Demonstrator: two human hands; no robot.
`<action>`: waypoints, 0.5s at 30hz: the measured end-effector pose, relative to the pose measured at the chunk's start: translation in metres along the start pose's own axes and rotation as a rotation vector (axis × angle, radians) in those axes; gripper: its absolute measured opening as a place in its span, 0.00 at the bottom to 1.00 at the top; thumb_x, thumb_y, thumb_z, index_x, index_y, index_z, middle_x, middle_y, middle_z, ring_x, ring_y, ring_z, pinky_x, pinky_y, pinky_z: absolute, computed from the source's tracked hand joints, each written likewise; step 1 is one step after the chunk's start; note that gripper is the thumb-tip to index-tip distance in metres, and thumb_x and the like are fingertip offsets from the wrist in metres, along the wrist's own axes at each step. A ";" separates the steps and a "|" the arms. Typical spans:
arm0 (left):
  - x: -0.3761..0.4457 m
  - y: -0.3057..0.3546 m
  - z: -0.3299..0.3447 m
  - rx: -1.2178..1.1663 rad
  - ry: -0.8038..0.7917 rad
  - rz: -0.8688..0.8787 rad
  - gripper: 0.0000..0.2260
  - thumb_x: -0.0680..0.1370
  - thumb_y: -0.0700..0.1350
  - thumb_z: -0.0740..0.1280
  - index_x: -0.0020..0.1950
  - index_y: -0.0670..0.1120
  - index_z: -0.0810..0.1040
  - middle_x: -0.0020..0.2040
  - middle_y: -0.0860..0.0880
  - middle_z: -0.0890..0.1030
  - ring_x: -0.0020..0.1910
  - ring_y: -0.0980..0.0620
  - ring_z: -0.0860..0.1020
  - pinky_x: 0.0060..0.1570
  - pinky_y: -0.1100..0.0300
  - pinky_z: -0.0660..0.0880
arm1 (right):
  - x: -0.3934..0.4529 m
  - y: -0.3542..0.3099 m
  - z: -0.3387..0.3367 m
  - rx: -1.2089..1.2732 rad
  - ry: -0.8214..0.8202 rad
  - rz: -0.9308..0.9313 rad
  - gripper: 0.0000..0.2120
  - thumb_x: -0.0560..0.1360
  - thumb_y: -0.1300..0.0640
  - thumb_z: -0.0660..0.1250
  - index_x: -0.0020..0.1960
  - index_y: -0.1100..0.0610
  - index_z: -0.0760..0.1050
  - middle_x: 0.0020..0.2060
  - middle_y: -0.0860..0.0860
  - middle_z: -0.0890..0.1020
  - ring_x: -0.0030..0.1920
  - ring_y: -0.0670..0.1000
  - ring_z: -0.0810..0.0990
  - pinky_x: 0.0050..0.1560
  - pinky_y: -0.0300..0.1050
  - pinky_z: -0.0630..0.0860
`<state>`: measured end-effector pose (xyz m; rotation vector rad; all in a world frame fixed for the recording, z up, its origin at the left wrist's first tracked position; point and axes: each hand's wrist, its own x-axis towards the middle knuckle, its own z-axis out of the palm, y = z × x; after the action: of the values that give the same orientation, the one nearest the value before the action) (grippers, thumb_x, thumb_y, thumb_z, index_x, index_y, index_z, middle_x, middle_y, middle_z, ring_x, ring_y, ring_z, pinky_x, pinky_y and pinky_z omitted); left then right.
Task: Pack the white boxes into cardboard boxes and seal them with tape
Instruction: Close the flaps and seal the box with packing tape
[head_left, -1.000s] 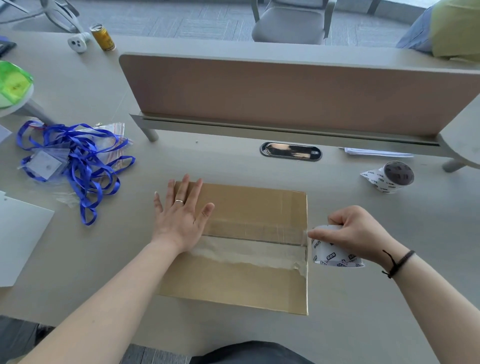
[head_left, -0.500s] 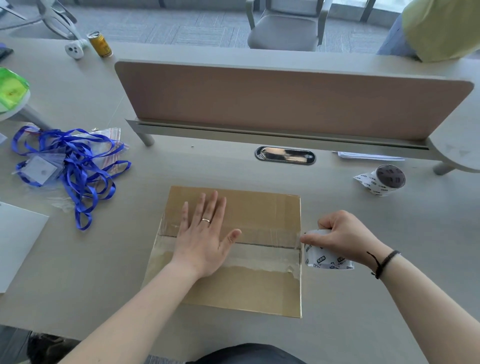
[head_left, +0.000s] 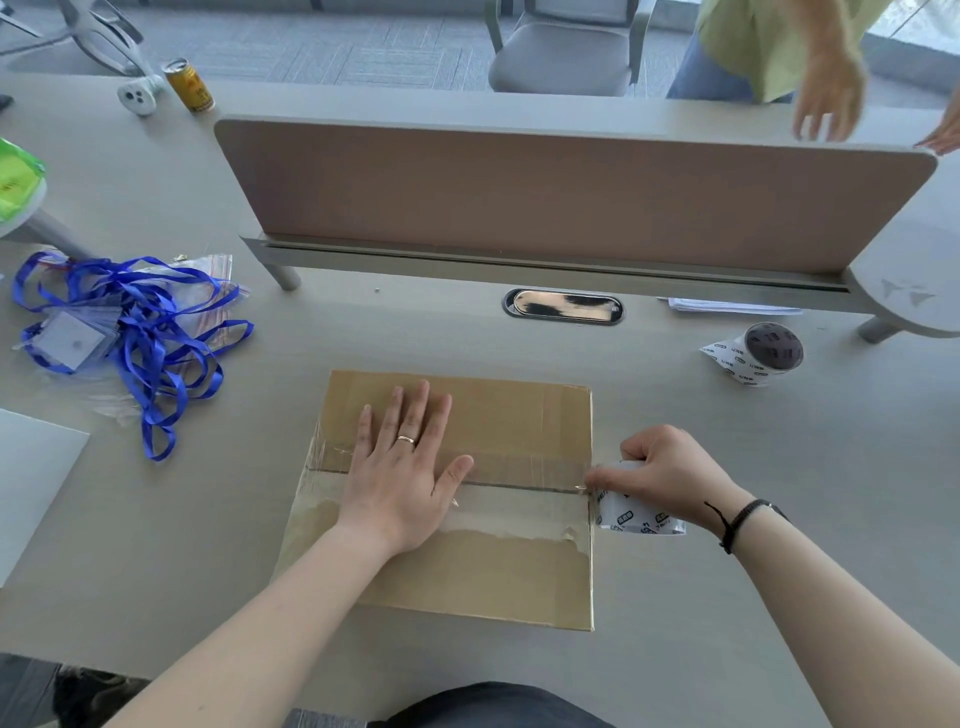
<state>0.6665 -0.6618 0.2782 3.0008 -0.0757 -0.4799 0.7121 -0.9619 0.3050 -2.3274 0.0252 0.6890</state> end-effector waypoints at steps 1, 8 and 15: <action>0.000 0.000 0.000 0.006 -0.006 -0.002 0.33 0.77 0.70 0.32 0.78 0.57 0.29 0.79 0.53 0.28 0.77 0.50 0.27 0.76 0.44 0.30 | 0.000 0.001 0.000 0.000 0.003 0.000 0.34 0.65 0.46 0.79 0.30 0.52 0.51 0.28 0.47 0.55 0.31 0.50 0.54 0.33 0.47 0.50; 0.000 0.015 -0.003 0.018 -0.058 0.045 0.32 0.79 0.69 0.34 0.79 0.57 0.29 0.77 0.52 0.24 0.76 0.49 0.25 0.75 0.40 0.29 | 0.001 0.007 0.004 0.038 0.003 0.012 0.34 0.65 0.44 0.79 0.31 0.52 0.51 0.30 0.48 0.56 0.33 0.51 0.55 0.35 0.48 0.51; 0.004 0.105 0.004 0.024 -0.074 0.265 0.30 0.83 0.63 0.39 0.80 0.54 0.32 0.78 0.54 0.27 0.76 0.50 0.25 0.73 0.39 0.26 | -0.001 0.010 0.007 0.060 0.023 0.018 0.32 0.65 0.45 0.77 0.30 0.52 0.53 0.29 0.47 0.56 0.33 0.51 0.56 0.35 0.47 0.54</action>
<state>0.6651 -0.7670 0.2845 2.9330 -0.4800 -0.5626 0.7060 -0.9651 0.2950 -2.2797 0.0762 0.6609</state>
